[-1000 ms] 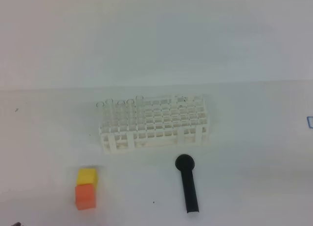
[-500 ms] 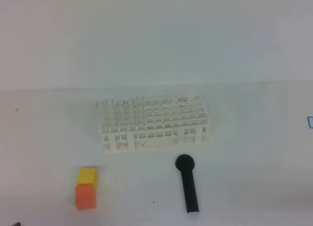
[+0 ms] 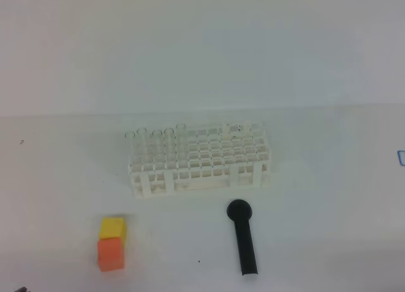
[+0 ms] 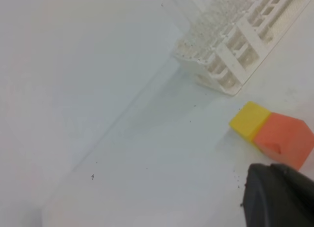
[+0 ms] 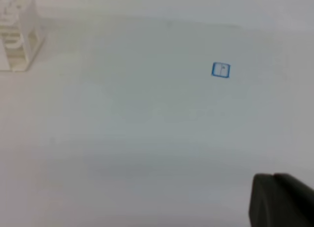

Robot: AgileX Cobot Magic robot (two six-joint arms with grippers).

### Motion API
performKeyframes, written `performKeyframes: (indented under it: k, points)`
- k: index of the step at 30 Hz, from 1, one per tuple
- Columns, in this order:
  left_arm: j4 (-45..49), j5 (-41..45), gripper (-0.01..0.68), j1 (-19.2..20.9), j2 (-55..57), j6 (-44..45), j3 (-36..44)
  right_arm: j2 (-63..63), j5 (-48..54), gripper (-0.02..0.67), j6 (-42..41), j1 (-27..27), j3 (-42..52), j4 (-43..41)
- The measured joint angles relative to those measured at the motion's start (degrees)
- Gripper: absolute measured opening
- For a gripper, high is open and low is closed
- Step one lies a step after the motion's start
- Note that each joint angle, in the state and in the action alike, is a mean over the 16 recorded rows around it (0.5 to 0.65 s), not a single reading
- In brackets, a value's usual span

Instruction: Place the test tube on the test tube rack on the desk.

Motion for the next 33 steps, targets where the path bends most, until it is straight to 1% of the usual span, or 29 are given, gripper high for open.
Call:
performKeyframes:
  k: [6, 19, 22, 24, 26, 28, 33]
  points:
    - [0.0, 0.0, -0.001, 0.0, 0.0, 0.0, 0.0, 0.0, 3.5, -0.001, 1.6, 0.0, 0.0, -1.0]
    - [0.3, 0.0, -0.001, 0.0, 0.0, -0.1, 0.0, 0.0, 3.9, -0.001, 1.9, 0.0, 0.0, -1.0]
    - [0.9, -1.0, -0.001, 0.0, 0.0, -2.1, 0.0, 0.0, 4.0, -0.001, 1.9, 0.0, -0.1, -1.0]
    - [1.7, -2.5, -0.001, 0.0, 0.0, -5.7, 0.0, 0.0, 4.0, -0.001, 1.9, 0.0, -0.1, -1.0]
    - [3.1, -4.6, -0.001, 0.0, 0.0, -11.5, 0.0, 0.0, 4.0, -0.001, 1.9, 0.0, -0.1, -1.0]
    - [5.0, -6.9, -0.001, 0.0, 0.0, -19.3, 0.0, 0.0, 4.1, -0.001, 1.9, 0.0, -0.1, -1.0]
    - [10.2, -11.4, -0.001, 0.0, 0.0, -42.1, 0.0, 0.0, 4.1, -0.001, 1.9, 0.0, -0.1, -1.0]
